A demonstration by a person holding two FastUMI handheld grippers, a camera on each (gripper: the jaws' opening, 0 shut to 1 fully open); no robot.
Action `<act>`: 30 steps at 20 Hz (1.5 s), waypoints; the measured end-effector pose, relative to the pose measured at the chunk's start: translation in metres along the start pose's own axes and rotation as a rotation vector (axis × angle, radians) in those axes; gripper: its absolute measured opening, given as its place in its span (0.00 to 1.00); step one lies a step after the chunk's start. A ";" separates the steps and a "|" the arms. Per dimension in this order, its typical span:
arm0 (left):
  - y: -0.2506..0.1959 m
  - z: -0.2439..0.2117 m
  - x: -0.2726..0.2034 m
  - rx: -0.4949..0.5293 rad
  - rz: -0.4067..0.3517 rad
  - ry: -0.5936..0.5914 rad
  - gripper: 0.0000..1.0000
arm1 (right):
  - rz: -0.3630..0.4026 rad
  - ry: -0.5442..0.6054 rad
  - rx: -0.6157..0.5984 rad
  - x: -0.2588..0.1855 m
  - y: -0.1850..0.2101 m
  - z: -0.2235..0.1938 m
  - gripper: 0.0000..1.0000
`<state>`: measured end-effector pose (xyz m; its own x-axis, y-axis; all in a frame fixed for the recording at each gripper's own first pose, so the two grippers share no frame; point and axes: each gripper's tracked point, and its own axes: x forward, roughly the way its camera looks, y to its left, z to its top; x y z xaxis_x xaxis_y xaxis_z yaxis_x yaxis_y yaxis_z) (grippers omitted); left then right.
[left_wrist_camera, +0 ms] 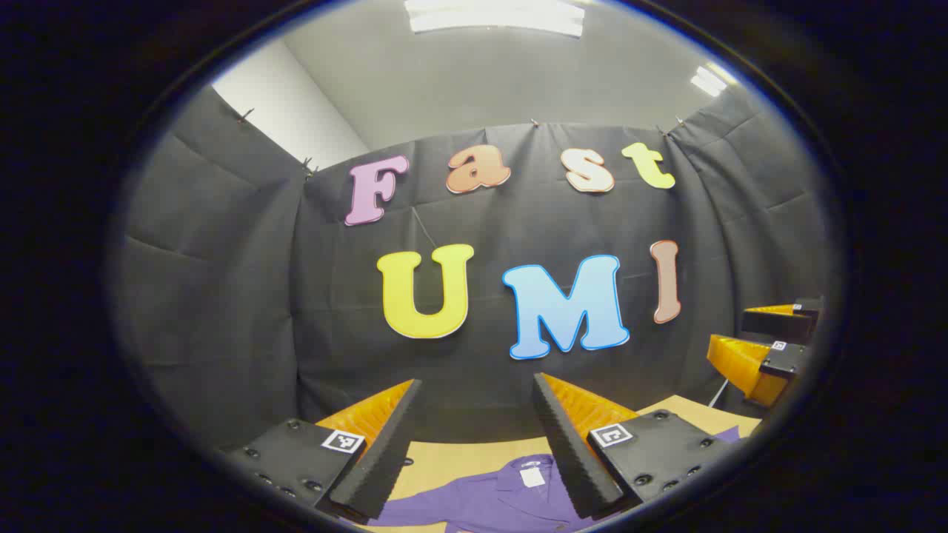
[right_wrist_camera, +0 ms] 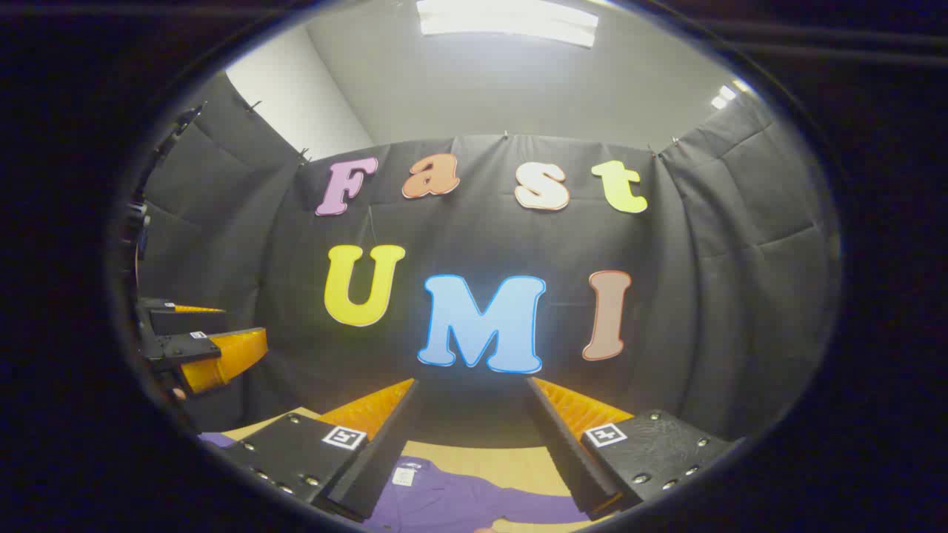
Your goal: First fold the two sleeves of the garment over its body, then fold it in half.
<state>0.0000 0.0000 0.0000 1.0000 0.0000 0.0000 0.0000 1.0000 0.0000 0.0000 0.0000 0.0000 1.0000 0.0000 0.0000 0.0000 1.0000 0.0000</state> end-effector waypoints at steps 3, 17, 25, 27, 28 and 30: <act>-0.001 -0.003 0.004 -0.012 0.005 0.009 0.98 | 0.008 0.009 -0.005 0.003 -0.001 -0.004 0.92; 0.000 -0.032 0.006 -0.040 0.017 0.084 0.98 | 0.021 0.065 -0.007 0.007 -0.006 -0.025 0.92; -0.005 -0.048 0.008 -0.018 0.002 0.123 0.98 | -0.042 0.165 -0.007 0.012 -0.036 -0.063 0.92; -0.007 -0.052 0.010 -0.021 -0.001 0.134 0.98 | -0.071 0.188 -0.017 0.013 -0.052 -0.075 0.92; -0.007 -0.054 0.010 -0.021 -0.001 0.138 0.98 | -0.088 0.203 -0.022 0.014 -0.062 -0.083 0.92; -0.005 -0.057 0.010 -0.016 0.003 0.146 0.98 | -0.138 0.248 -0.035 0.016 -0.089 -0.105 0.92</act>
<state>0.0097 -0.0045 -0.0570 0.9894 0.0017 -0.1452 -0.0040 0.9999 -0.0162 0.0159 -0.0888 -0.1048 0.9599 -0.1403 -0.2427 0.1317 0.9900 -0.0513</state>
